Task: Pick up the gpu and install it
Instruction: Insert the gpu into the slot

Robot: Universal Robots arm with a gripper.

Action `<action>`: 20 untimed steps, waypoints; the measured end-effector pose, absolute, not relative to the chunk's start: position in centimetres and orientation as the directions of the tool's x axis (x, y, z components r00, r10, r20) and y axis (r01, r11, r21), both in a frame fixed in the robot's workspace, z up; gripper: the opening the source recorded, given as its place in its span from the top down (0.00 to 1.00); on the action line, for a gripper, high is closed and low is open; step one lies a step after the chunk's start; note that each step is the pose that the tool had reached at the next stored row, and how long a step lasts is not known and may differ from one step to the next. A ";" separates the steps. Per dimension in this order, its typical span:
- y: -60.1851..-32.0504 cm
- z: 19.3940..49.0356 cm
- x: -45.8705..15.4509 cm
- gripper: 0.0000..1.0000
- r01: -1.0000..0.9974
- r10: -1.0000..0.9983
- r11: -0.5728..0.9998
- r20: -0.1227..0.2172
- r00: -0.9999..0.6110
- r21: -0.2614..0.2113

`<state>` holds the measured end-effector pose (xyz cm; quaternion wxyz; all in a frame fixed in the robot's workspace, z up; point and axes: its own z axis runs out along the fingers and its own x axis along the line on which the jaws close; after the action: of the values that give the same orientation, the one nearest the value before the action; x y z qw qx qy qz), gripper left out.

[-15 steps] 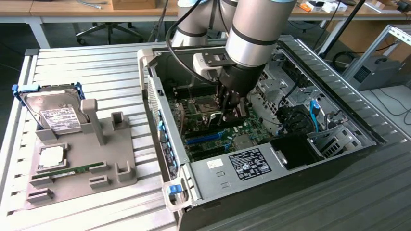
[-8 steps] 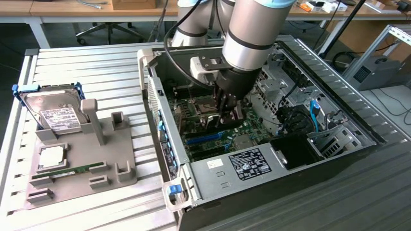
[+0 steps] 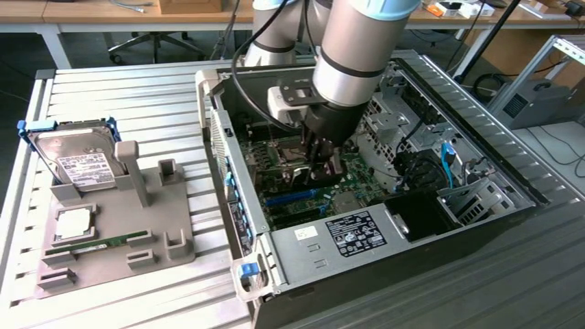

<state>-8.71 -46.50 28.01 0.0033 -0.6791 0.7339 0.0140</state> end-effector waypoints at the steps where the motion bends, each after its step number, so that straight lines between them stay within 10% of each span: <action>1: -46.5 28.0 -8.7 0.73 -0.997 -0.997 0.077 -0.024 -0.078 0.016; 20: -46.6 27.8 -9.4 0.73 -0.997 -0.997 0.077 -0.024 -0.077 0.016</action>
<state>-9.35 -46.64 27.84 0.0033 -0.6792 0.7338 0.0140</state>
